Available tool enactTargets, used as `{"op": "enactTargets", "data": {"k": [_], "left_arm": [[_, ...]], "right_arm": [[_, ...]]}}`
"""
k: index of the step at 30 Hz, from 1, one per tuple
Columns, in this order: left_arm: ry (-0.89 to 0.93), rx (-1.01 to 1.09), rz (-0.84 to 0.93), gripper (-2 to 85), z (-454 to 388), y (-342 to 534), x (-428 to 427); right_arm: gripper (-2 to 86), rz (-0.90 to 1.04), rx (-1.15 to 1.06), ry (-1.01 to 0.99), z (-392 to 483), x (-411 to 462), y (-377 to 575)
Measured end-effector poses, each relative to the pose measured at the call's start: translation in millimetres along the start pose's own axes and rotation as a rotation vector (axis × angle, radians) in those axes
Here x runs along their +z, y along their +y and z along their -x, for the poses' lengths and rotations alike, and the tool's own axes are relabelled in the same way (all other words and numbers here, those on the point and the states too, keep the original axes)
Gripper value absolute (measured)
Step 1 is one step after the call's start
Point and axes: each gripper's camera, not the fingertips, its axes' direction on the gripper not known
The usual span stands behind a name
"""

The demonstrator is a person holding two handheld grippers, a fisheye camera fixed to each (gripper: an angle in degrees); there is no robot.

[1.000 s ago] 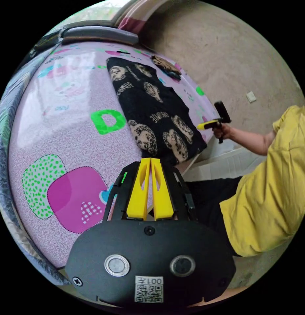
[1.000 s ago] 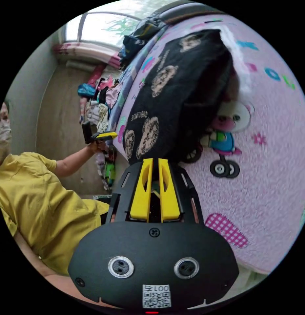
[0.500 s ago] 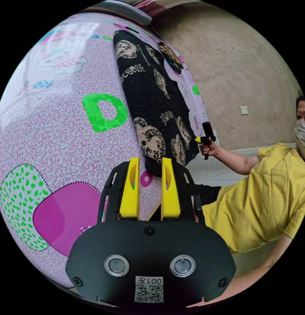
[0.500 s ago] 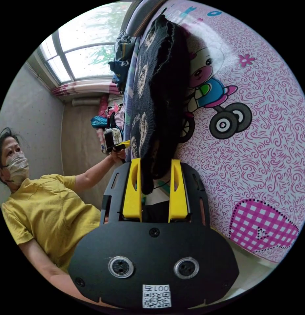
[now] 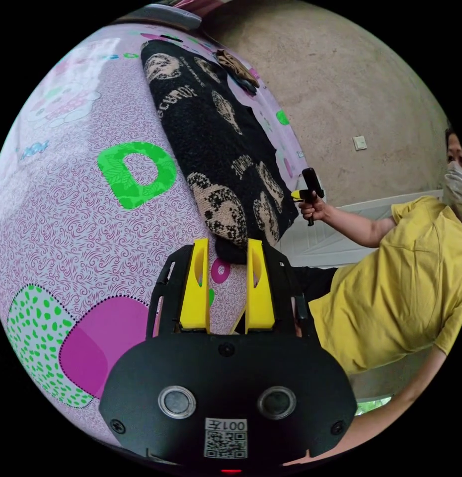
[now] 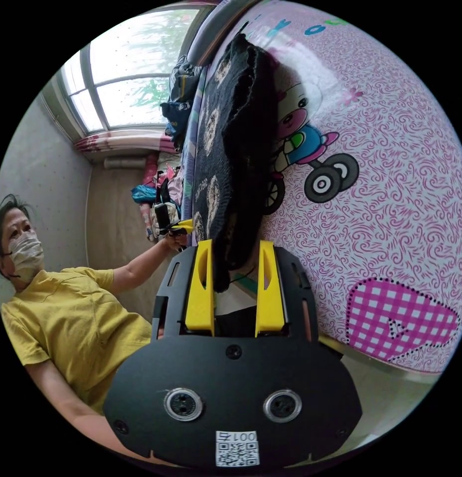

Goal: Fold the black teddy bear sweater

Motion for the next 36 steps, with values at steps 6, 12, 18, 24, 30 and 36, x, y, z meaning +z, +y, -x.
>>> {"op": "enactTargets", "data": {"k": [6, 12, 18, 24, 30, 36], "left_arm": [[0.025, 0.072, 0.064, 7.1, -21, -11, 18], [-0.007, 0.101, 0.078, 2.6, -36, -11, 5], [0.110, 0.029, -0.005, 1.7, -54, 3, -28], [0.275, -0.055, -0.043, 1.5, -98, 34, -42], [0.448, -0.141, -0.237, 1.6, -152, 39, -81], [0.487, -0.253, -0.604, 1.5, -140, -26, -133]], "right_arm": [[12.6, 0.015, -0.037, -0.018, 4, 16, -2], [8.1, 0.016, -0.070, -0.001, 7, 4, 2], [3.5, -0.026, -0.099, -0.097, 16, -25, 12], [1.9, 0.022, -0.101, -0.178, 42, -51, 42], [1.5, -0.111, -0.133, -0.328, 94, -92, 42], [1.1, -0.214, -0.197, -0.388, 120, -115, -57]]}}
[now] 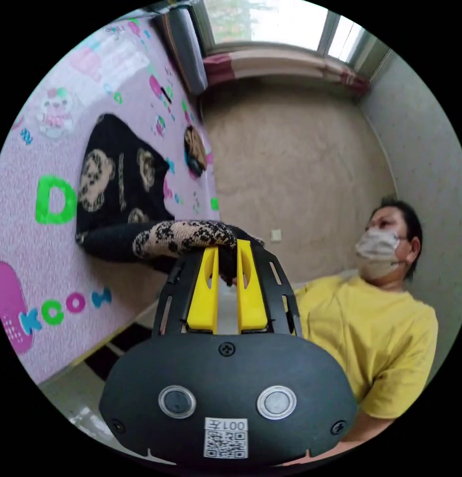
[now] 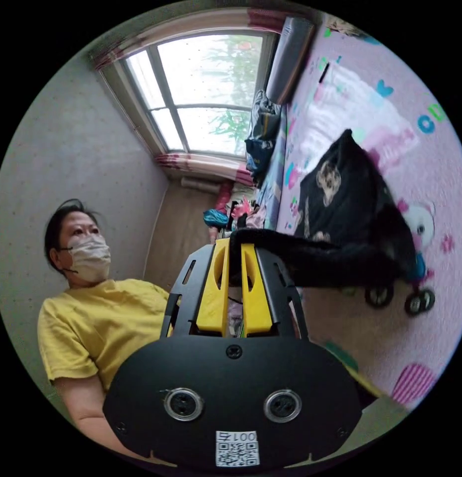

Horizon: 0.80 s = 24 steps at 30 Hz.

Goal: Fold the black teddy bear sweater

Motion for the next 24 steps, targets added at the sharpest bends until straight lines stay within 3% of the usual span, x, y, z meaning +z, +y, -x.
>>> {"op": "enactTargets", "data": {"k": [7, 13, 24], "left_arm": [[-0.113, -0.202, -0.293, 1.5, 39, -110, 29], [-0.202, -0.448, -0.357, 2.1, 85, -153, 43], [-0.051, -0.473, -0.379, 4.3, 74, -149, 52]], "right_arm": [[1.0, -0.091, 0.218, 0.059, -72, 18, -120], [1.5, -0.010, 0.380, 0.129, -114, 33, -170], [5.4, 0.127, 0.348, -0.057, -98, 38, -185]]}}
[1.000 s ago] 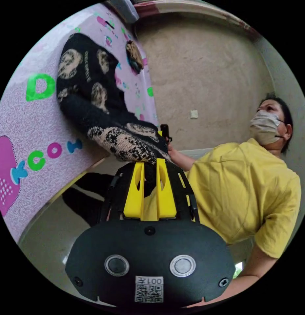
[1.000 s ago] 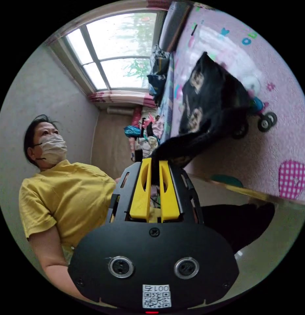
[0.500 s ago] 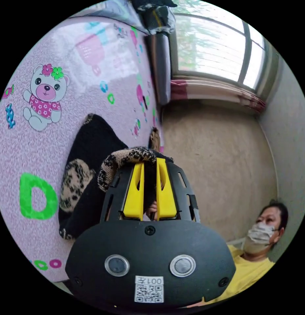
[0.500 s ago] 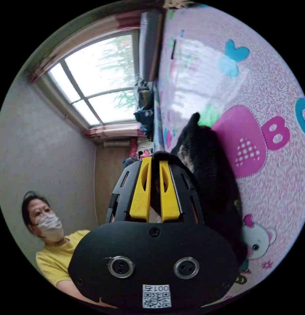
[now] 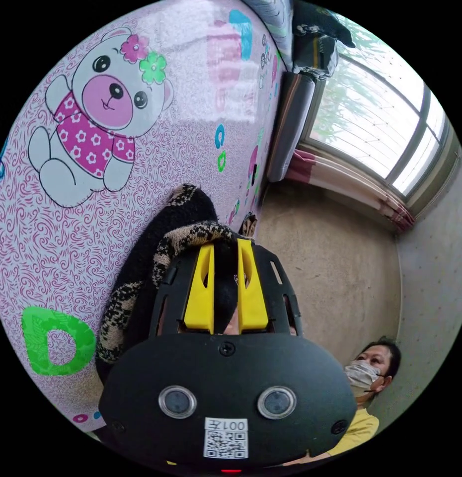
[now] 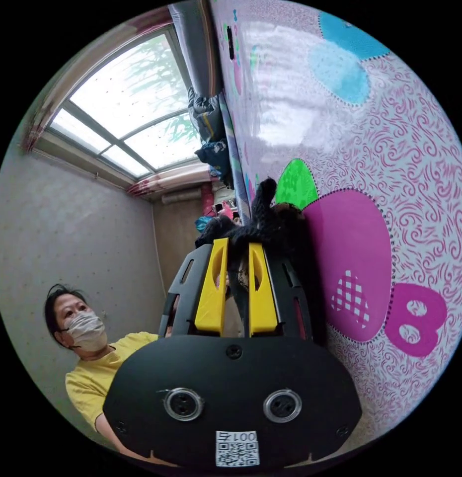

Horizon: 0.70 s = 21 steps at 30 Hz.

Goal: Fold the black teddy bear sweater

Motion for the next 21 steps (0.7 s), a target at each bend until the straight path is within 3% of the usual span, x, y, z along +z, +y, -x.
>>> {"op": "enactTargets", "data": {"k": [4, 11, 14, 16, 21], "left_arm": [[0.025, 0.029, -0.001, 6.9, -18, 6, 3], [0.025, 0.182, -0.004, 5.7, -68, 25, 6], [-0.070, 0.368, 0.075, 1.6, -110, 55, 19], [-0.232, 0.576, 0.212, -0.7, -140, 92, 43], [-0.531, 1.024, 0.307, -1.3, -178, 147, 80]], "right_arm": [[7.5, 0.047, -0.025, -0.025, 15, 1, 2], [7.6, -0.042, -0.165, 0.022, 70, -16, 28], [4.5, -0.020, -0.343, 0.172, 115, 8, 49], [3.0, 0.051, -0.473, 0.233, 141, 38, 62], [3.8, 0.220, -0.708, 0.443, 185, 116, 85]]}}
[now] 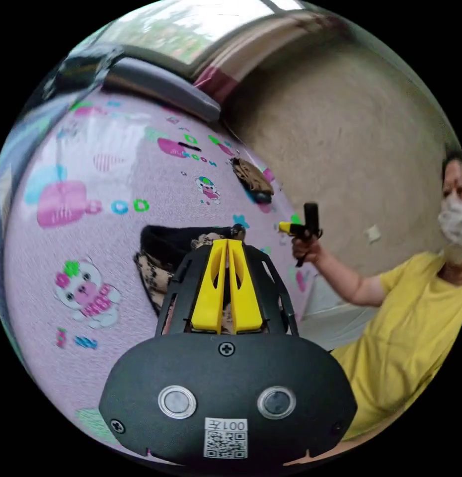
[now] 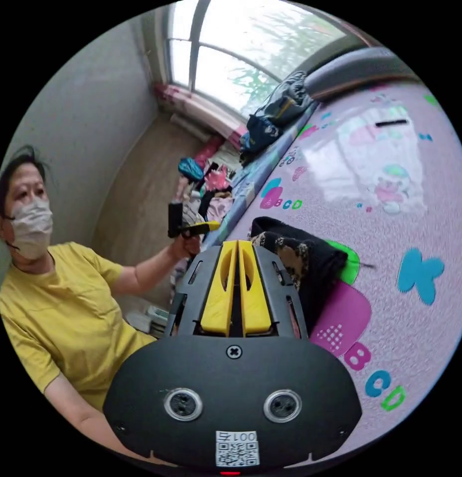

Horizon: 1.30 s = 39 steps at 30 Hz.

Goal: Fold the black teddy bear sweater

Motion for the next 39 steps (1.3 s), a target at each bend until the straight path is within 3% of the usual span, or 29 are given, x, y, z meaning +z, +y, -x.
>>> {"op": "enactTargets", "data": {"k": [3, 7, 17, 22, 25, 29, 31, 34, 39], "left_arm": [[-0.150, 0.255, 0.091, -0.3, -21, -20, 14], [-0.244, 0.563, 0.392, 2.8, -37, -42, 63], [-0.172, 0.761, 0.710, 7.5, -40, -87, 127], [-0.123, 0.876, 0.947, 1.7, -45, -88, 159], [-0.068, 0.931, 0.893, -0.8, -56, -96, 139], [-0.011, 0.766, 0.696, -1.1, -33, -120, 102], [0.047, 0.528, 0.589, -1.1, 12, -132, 92], [0.103, 0.311, 0.539, -1.1, 59, -125, 99], [0.171, 0.132, 0.438, -0.8, 94, -110, 103]], "right_arm": [[8.0, 0.166, -0.104, 0.146, 17, 29, -27], [11.4, 0.461, -0.223, 0.247, 17, 79, -55], [11.8, 0.757, -0.279, 0.127, 12, 143, -90], [5.1, 0.815, -0.350, 0.139, 25, 159, -97], [3.2, 0.782, -0.434, 0.108, 48, 147, -98], [2.3, 0.601, -0.337, 0.080, 35, 114, -100], [2.2, 0.593, -0.238, 0.139, 10, 116, -93], [2.1, 0.527, -0.104, 0.161, -22, 119, -79], [2.9, 0.454, -0.060, 0.159, -28, 119, -72]]}}
